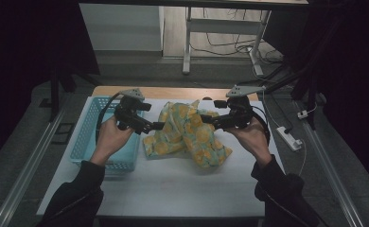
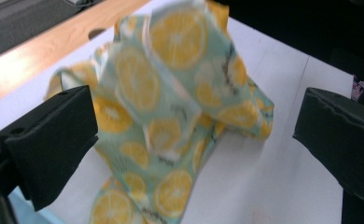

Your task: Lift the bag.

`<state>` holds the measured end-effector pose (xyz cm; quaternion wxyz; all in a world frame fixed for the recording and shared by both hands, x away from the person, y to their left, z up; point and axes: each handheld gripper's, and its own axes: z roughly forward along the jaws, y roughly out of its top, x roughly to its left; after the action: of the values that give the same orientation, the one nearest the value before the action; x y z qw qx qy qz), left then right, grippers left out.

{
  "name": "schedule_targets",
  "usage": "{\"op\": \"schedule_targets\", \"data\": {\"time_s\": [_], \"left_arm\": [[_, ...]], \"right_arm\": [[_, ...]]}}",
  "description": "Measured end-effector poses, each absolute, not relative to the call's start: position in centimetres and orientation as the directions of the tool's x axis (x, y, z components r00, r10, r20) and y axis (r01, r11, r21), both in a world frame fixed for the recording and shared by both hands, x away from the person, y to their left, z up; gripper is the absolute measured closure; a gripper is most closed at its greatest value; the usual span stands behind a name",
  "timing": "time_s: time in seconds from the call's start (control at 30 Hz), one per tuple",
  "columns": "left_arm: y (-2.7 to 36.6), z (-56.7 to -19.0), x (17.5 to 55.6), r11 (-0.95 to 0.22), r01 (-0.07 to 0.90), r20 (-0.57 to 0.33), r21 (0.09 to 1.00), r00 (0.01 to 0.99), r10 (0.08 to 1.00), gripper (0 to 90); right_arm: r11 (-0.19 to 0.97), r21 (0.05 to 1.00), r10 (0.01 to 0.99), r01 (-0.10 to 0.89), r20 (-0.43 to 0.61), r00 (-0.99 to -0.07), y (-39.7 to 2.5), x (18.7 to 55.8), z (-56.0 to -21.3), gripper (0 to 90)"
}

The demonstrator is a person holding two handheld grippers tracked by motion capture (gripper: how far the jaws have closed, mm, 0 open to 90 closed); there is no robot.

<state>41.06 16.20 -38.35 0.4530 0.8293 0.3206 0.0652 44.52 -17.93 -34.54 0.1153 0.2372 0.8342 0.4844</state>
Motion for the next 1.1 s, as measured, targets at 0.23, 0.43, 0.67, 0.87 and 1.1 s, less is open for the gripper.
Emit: {"op": "schedule_targets", "data": {"time_s": [0.23,0.43,0.67,0.87,1.1], "left_arm": [[16.6,-41.0,39.4,-0.359,0.496,-0.214,0.791,0.773,0.597,0.0],[17.0,-42.9,38.2,-0.349,0.520,-0.236,0.780,0.760,0.605,0.0],[17.8,-44.2,36.4,-0.326,0.521,-0.246,0.789,0.753,0.610,0.0],[18.5,-45.4,34.7,-0.296,0.532,-0.260,0.793,0.735,0.627,0.0],[19.4,-46.4,32.9,-0.299,0.542,-0.247,0.785,0.717,0.652,0.0]], "right_arm": [[0.426,0.857,0.516,0.290,0.033,-0.856,-18.0,43.6,-36.4,6.3],[0.414,0.863,0.516,0.290,0.040,-0.856,-18.6,43.0,-38.3,4.7],[0.403,0.863,0.540,0.304,0.043,-0.840,-19.7,42.4,-40.3,2.9],[0.402,0.859,0.558,0.319,0.046,-0.829,-20.6,41.8,-41.2,1.7],[0.414,0.851,0.581,0.322,0.025,-0.814,-21.5,40.5,-42.2,0.0]]}}
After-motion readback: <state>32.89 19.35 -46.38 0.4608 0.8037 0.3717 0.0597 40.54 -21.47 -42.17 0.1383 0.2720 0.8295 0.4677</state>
